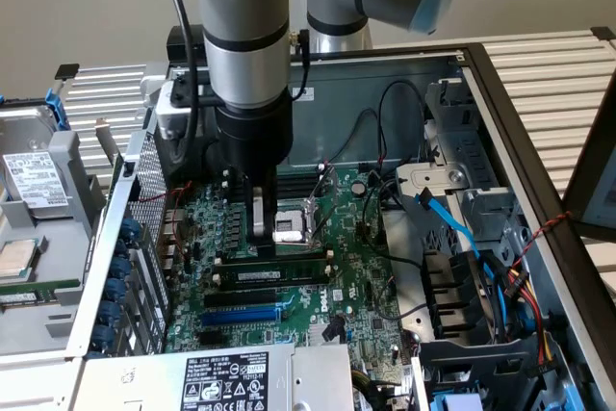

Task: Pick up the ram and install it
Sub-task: 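Press down the ram until it locks into place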

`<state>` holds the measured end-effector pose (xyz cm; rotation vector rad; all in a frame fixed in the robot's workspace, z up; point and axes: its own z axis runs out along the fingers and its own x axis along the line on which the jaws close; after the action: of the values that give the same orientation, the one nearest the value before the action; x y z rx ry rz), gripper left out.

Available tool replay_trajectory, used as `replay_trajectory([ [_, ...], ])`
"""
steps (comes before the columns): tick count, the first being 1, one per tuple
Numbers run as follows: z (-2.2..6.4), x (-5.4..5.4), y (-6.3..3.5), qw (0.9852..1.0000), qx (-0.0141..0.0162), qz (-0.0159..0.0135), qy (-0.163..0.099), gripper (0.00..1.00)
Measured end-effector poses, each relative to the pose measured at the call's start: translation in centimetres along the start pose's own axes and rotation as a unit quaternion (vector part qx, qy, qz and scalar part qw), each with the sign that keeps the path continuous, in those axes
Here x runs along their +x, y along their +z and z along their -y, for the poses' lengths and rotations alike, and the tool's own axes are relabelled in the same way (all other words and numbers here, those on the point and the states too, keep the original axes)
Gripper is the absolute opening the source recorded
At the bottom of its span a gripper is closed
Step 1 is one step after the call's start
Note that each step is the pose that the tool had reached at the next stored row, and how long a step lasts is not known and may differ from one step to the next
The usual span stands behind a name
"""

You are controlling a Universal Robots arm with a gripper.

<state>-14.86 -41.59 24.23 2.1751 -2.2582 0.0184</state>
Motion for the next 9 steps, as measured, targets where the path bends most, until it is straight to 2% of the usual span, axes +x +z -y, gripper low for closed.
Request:
replay_trajectory([
  [2, -0.38, 0.0, 0.22, 1.0000, 0.0000, 0.0000, 0.000, 0.11],
  [5, -0.51, 0.0, 0.76, 1.0000, -0.0003, 0.0000, 0.000, 0.11],
  [9, -0.55, 0.0, 1.30, 1.0000, -0.0029, -0.0001, 0.000, 0.11],
])
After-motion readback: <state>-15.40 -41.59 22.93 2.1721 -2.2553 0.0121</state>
